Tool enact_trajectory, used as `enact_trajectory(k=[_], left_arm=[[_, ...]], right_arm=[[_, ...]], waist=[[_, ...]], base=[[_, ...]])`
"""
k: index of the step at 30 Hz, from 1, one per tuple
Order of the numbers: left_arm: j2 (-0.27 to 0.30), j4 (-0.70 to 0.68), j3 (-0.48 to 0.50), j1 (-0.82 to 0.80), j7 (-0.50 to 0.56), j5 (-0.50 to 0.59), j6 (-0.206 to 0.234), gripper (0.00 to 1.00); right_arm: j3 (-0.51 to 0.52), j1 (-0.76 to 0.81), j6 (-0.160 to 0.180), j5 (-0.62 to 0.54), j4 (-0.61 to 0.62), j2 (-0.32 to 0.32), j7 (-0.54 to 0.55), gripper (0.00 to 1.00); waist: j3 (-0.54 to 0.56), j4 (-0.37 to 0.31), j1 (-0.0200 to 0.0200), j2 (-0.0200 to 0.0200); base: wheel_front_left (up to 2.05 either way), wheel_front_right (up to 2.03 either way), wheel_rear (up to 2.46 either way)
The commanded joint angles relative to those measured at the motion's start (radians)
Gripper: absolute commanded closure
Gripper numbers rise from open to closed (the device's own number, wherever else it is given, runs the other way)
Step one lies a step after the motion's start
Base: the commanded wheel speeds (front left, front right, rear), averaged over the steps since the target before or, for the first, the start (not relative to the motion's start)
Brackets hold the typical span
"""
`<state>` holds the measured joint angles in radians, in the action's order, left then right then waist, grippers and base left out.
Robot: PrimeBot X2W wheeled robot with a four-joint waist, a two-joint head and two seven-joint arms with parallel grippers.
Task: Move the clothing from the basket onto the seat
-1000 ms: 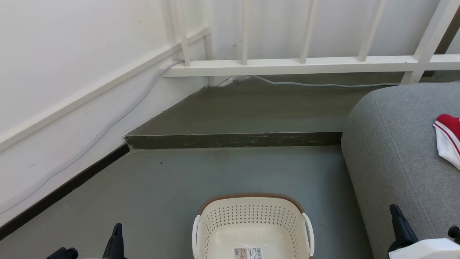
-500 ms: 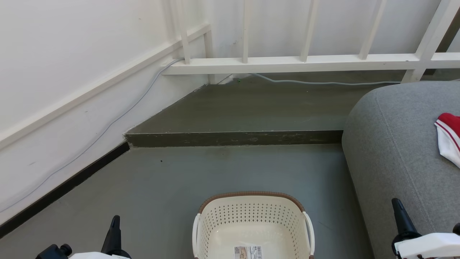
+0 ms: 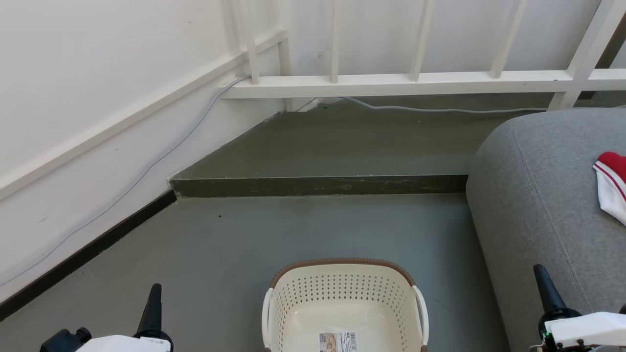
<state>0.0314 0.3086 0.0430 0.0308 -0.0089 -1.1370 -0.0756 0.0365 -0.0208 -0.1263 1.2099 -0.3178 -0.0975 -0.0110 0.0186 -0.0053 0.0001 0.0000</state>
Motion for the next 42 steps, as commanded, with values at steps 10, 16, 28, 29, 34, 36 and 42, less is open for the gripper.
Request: enact_trajectory(k=[10,16,28,29,34,36,42], left_arm=[[0.015,-0.038,0.037,-0.081,0.035,-0.135,-0.023,1.0],[0.016,-0.043,0.044,-0.093,0.052,-0.202,-0.029,1.0],[0.017,-0.053,0.058,-0.116,0.088,-0.338,-0.042,1.0],[0.018,-0.054,0.059,-0.118,0.09,-0.349,-0.043,1.0],[0.018,-0.057,0.063,-0.126,0.102,-0.394,-0.048,1.0],[0.018,-0.059,0.065,-0.13,0.108,-0.417,-0.05,1.0],[0.019,-0.063,0.071,-0.139,0.122,-0.471,-0.055,1.0]], right_arm=[[0.016,-0.057,-0.004,0.116,0.043,0.003,0.037,1.0],[0.029,-0.063,-0.004,0.172,0.049,0.012,0.055,1.0],[0.054,-0.075,-0.004,0.286,0.061,0.03,0.09,1.0],[0.056,-0.076,-0.004,0.295,0.062,0.031,0.093,1.0],[0.064,-0.08,-0.004,0.333,0.066,0.037,0.105,1.0],[0.068,-0.082,-0.004,0.352,0.068,0.04,0.111,1.0],[0.078,-0.087,-0.004,0.398,0.073,0.047,0.125,1.0]], waist=[[-0.006,0.001,-0.0001,0.0],[-0.009,0.002,-0.0001,0.0],[-0.015,0.004,-0.0001,0.0],[-0.016,0.004,-0.0001,0.0],[-0.018,0.004,-0.0001,0.0],[-0.019,0.005,-0.0001,0.0],[-0.022,0.005,-0.0001,0.0]], base=[[0.0,0.0,0.0],[0.0,0.0,0.0],[0.0,0.0,0.0],[0.0,0.0,0.0],[0.0,0.0,0.0],[0.0,0.0,0.0],[0.0,0.0,0.0]])
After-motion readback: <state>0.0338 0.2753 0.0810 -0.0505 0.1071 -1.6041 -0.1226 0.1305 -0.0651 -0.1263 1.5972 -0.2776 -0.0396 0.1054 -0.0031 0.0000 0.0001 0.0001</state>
